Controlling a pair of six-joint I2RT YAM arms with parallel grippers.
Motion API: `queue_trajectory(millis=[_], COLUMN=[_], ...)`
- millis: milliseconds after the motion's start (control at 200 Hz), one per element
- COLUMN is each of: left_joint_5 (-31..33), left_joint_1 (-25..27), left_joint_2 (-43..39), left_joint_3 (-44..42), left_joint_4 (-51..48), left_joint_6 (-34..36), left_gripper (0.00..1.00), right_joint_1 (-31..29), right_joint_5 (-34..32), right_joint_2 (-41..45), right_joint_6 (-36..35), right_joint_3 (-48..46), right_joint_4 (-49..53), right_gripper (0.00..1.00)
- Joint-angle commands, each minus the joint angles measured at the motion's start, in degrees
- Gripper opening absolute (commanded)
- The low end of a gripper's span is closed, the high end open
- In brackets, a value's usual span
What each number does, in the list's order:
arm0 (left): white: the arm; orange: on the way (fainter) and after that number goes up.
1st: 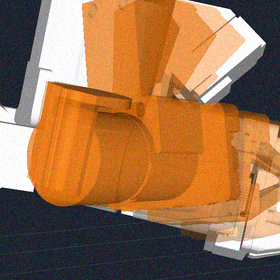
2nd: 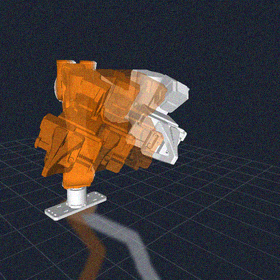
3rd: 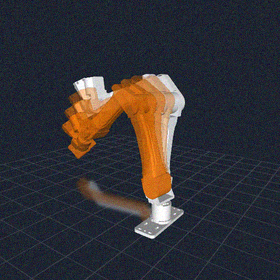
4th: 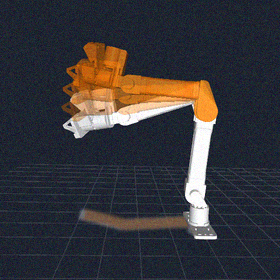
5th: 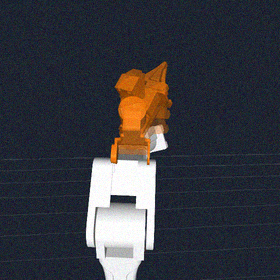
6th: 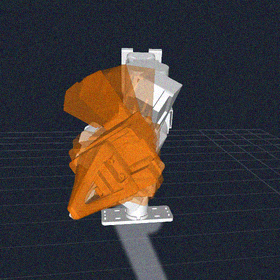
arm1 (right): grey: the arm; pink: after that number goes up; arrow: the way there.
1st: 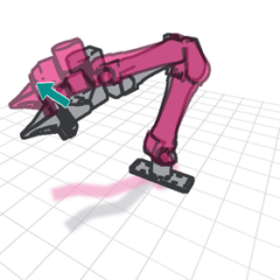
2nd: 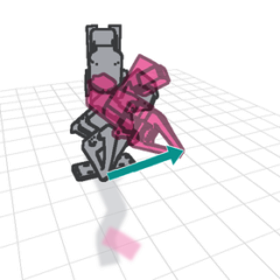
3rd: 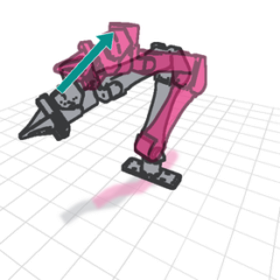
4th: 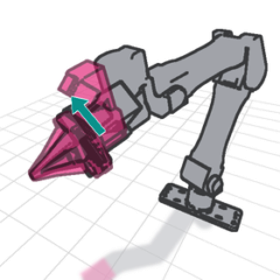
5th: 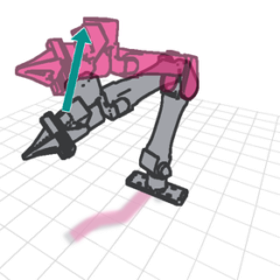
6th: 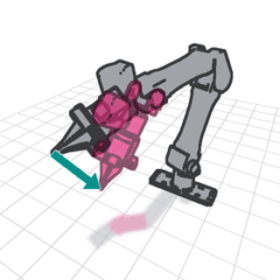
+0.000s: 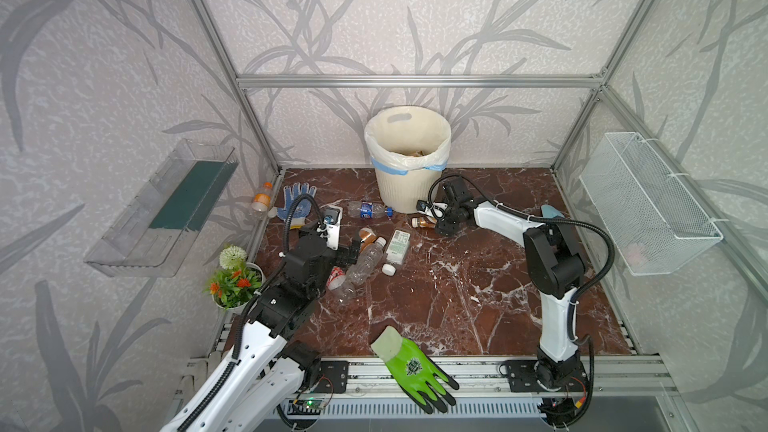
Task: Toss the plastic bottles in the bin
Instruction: 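Lower the right gripper onto the Nescafe bottle beside the bin and close it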
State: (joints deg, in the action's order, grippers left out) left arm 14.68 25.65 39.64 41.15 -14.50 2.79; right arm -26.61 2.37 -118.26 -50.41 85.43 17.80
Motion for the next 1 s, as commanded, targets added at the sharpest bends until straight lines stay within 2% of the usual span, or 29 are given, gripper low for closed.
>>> queue_trajectory(millis=[0,220,385,475,610,815,995], left_joint_5=[-2.1,-4.2,-5.1,-5.2,-5.4,-6.0,-7.2], left_joint_1=[-1.3,-3.2,-3.6,-3.7,-3.8,-3.8,-3.9], left_joint_2=[-0.4,1.2,1.5,1.5,1.2,1.4,2.2], left_joint_3=[0.7,1.2,1.4,1.5,1.5,1.5,1.5], left_joint_4=[1.4,1.5,1.0,0.9,0.8,0.9,1.1], left_joint_6=[-1.4,-3.0,-3.4,-3.5,-3.5,-3.6,-4.0], left_gripper=[0.97,0.95,0.94,0.94,0.94,0.93,0.93], right_joint_1=[0.7,0.8,0.9,1.0,1.0,1.0,0.7], right_joint_5=[1.8,-0.3,0.6,1.1,0.9,0.7,1.6], right_joint_2=[-1.4,-2.4,-1.5,-1.4,-0.9,2.7,10.2], right_joint_6=[-1.1,0.2,1.8,2.4,2.9,5.6,14.3], right_joint_3=[2.1,1.2,-0.3,-0.9,-1.6,-5.2,-12.1], right_joint_4=[0.8,-0.2,-1.1,-1.4,-1.2,-2.9,-7.9], right_gripper=[0.89,0.84,0.71,0.61,0.52,0.47,0.46])
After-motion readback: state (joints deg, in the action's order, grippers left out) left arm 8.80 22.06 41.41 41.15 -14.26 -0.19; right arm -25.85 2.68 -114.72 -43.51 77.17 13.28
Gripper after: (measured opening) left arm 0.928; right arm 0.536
